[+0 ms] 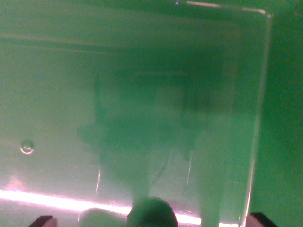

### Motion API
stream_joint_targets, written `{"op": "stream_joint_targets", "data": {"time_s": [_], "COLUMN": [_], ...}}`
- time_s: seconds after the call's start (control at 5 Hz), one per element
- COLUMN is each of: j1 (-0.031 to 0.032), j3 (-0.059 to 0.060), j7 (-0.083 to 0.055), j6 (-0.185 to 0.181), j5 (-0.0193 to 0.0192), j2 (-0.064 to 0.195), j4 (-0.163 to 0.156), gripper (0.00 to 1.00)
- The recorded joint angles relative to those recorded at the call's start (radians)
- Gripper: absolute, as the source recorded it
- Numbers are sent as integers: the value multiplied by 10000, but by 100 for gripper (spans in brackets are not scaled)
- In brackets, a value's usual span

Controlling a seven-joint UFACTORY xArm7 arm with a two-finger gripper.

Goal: Pick fruit

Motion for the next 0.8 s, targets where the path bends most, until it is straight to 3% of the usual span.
{"op": "stream_joint_targets", "data": {"time_s": [0.6,0.8], "j1": [-59,-59], "j3": [-64,-64], "j7": [-102,-102], "j6": [-605,-605], "j5": [-12,-12], "j2": [134,134], "j4": [-505,-505], "gripper": [0,0]}}
